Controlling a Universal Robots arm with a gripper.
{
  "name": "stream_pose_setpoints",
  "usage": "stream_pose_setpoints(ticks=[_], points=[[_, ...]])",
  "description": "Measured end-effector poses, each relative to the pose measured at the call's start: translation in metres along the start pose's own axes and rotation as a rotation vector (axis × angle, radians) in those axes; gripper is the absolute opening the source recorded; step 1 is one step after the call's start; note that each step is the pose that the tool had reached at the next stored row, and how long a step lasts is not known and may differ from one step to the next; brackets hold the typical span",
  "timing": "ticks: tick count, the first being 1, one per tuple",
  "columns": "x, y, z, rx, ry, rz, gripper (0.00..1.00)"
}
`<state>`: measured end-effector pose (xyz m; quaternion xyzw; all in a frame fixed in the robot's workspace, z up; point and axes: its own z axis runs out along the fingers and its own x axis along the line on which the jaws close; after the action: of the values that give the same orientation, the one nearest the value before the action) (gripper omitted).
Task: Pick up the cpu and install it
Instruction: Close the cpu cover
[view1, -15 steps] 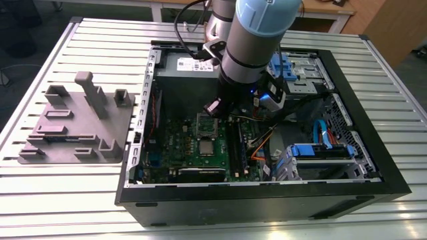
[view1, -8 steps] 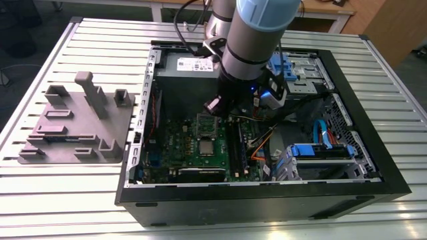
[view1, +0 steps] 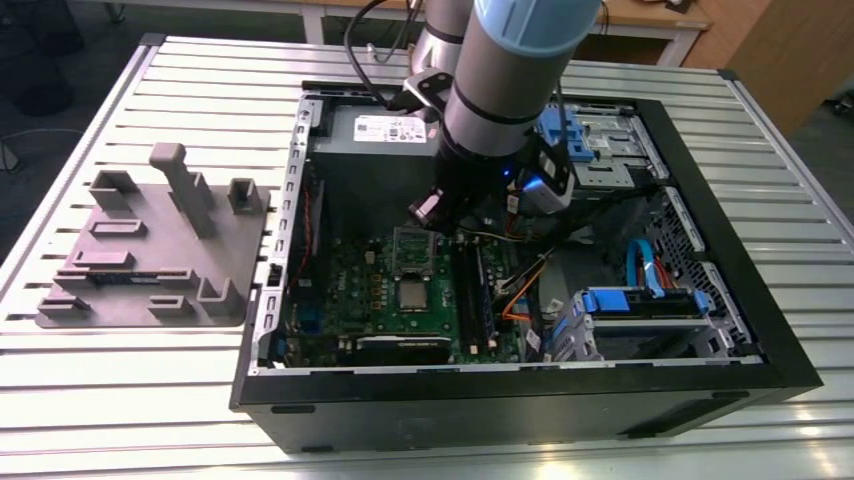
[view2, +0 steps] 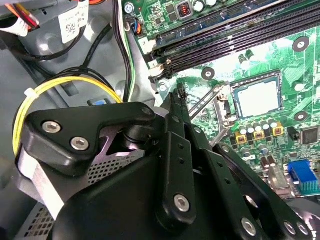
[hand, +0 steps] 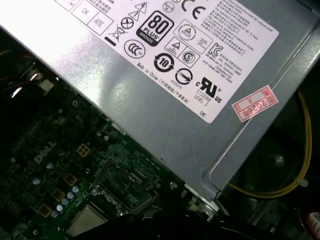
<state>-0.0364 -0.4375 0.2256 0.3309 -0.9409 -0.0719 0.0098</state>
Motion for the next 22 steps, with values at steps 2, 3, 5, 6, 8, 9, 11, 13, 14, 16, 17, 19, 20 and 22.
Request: stream_pose_setpoints(ticks=[2, 3, 5, 6, 8, 9, 11, 13, 14, 16, 17, 19, 20, 22], points=[[-0.0001, 0.0001, -0.0006, -0.0004, 0.0022, -0.015, 0.1], [0.0, 0.0001, -0.001, -0.0006, 0.0033, -0.021, 0.1], [-0.0001, 0.0002, -0.0017, -0.001, 0.0051, -0.036, 0.1], [-0.0001, 0.0003, -0.002, -0.0013, 0.006, -0.042, 0.1], [-0.0001, 0.0003, -0.0027, -0.0016, 0.008, -0.056, 0.1], [-0.0001, 0.0004, -0.0031, -0.0018, 0.0088, -0.062, 0.1], [-0.0002, 0.0005, -0.0039, -0.0022, 0.0108, -0.075, 0.1], [-0.0002, 0.0006, -0.0047, -0.0026, 0.0128, -0.089, 0.1], [-0.0002, 0.0007, -0.005, -0.0029, 0.0139, -0.097, 0.1], [-0.0002, 0.0007, -0.0055, -0.0034, 0.0157, -0.111, 0.1], [-0.0002, 0.0008, -0.0057, -0.0036, 0.017, -0.119, 0.1], [-0.0002, 0.0009, -0.0062, -0.0045, 0.0218, -0.152, 0.1], [-0.0002, 0.0009, -0.0063, -0.0047, 0.0231, -0.16, 0.1], [-0.0003, 0.001, -0.0068, -0.0051, 0.0254, -0.176, 0.1]])
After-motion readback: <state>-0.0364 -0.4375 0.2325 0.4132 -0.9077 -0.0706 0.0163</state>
